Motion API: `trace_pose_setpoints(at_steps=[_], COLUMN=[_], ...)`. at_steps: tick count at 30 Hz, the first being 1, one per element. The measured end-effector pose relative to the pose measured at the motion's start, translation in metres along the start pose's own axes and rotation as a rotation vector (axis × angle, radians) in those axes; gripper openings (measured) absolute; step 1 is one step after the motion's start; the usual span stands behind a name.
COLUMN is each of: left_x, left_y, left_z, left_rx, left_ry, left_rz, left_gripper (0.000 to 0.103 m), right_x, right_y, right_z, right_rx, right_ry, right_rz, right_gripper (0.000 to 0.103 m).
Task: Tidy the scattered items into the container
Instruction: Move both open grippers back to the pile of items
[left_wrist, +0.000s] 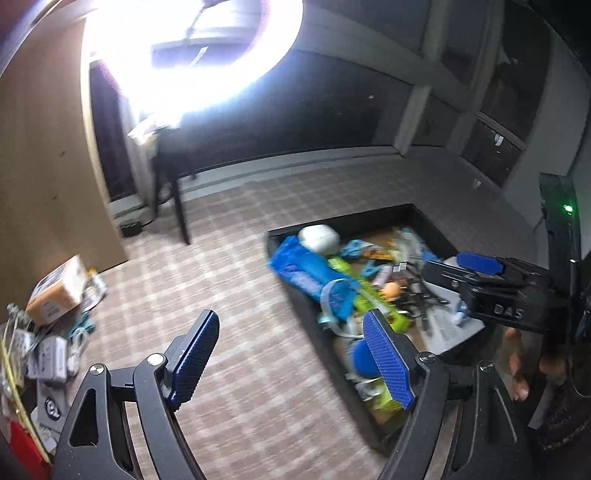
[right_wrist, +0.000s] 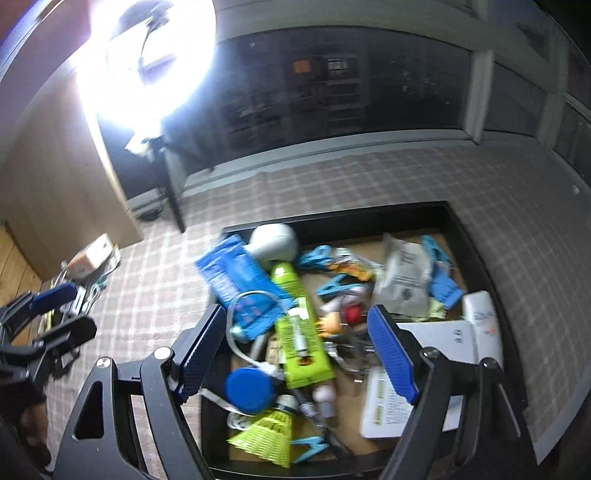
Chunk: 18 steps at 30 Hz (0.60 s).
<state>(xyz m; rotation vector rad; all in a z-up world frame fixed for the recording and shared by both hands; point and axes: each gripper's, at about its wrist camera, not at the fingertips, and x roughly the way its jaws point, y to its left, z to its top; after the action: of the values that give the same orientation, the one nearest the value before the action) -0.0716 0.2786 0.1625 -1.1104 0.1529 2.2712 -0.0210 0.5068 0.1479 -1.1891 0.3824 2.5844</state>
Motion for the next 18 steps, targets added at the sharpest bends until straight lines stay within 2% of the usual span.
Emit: trace_pose_setpoints(at_steps=[3, 6, 9, 13, 18], left_x=[-0.003, -0.011, -0.026, -0.052, -0.101], left_y=[0.033, 0.074, 0.116, 0.171, 0.246], left_z=[-0.005, -0.015, -0.033, -0.067, -0.127], left_rx=[-0.049, -0.114, -0.164, -0.246, -0.407], left_ry=[-0.001, -0.001, -0.009, -0.001, -0.005], left_rz=[0.052, 0.099, 0.177, 0.267, 0.405], left_gripper=[0.078, 0.078, 0.078, 0.078, 0.078], right_x=[0.007, 0.019, 0.031, 0.039, 0.046], right_y=[0.024, 0.053, 0.091, 0.154, 0.253], right_z=[0.004, 0.008, 0.008, 0.0, -0.009], right_rx=[-0.026, -0.045, -0.085, -0.176, -0.347], right_ry=[-0.005, 0.009, 0.034, 0.064, 0.109], right_rz=[0.032, 0.096, 0.169, 0.288, 0.446], right_gripper=[0.078, 0.078, 0.078, 0.078, 0.078])
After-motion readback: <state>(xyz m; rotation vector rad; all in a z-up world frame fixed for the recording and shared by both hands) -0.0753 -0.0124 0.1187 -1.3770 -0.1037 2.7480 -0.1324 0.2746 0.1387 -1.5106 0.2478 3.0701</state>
